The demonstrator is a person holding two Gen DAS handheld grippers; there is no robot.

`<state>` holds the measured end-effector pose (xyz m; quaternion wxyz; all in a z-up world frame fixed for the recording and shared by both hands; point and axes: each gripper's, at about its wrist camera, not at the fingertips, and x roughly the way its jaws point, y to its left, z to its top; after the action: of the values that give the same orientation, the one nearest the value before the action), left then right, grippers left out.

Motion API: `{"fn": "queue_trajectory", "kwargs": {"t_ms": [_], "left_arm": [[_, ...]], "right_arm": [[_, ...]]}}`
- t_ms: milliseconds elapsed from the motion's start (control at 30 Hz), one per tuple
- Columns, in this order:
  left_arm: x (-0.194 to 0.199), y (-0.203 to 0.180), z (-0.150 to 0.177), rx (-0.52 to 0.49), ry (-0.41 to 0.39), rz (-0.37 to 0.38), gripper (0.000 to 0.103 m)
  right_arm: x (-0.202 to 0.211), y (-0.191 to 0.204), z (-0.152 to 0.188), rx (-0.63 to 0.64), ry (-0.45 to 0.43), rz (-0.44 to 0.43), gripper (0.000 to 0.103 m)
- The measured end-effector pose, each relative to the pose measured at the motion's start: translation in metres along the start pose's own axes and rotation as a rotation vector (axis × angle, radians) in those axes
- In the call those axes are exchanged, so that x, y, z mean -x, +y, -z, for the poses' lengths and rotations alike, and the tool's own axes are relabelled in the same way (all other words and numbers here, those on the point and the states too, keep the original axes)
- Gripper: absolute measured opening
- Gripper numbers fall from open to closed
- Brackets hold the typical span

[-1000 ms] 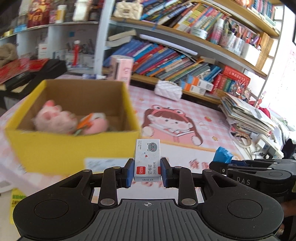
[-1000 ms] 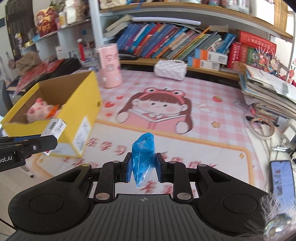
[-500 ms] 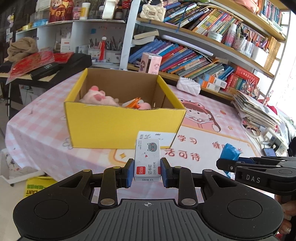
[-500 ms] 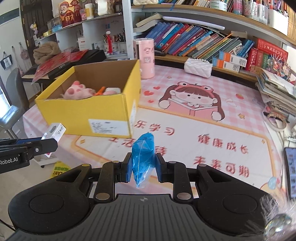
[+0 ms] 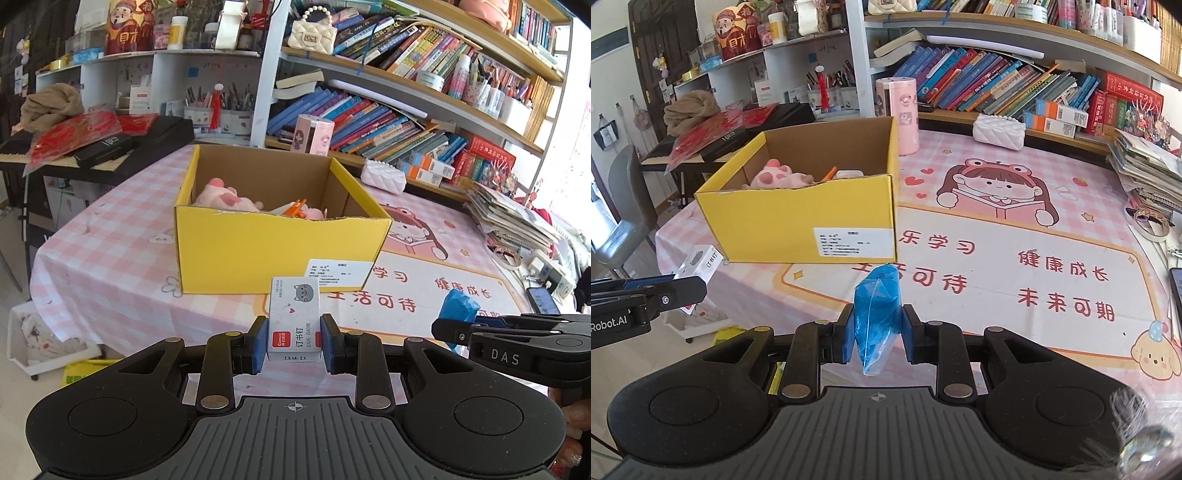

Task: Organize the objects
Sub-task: 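Carry the small box and blue object with both grippers over the yellow box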

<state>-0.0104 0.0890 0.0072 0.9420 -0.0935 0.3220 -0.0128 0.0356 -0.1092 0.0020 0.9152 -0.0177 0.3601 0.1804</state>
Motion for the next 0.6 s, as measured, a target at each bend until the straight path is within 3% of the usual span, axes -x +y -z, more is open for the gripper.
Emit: {"fn": "queue_trajectory", "kwargs": {"t_ms": [600], "left_arm": [[0.006, 0.009, -0.001, 0.010, -0.012, 0.020, 0.028]], "right_arm": [[0.004, 0.015, 0.001, 0.012, 0.016, 0.016, 0.024]]}}
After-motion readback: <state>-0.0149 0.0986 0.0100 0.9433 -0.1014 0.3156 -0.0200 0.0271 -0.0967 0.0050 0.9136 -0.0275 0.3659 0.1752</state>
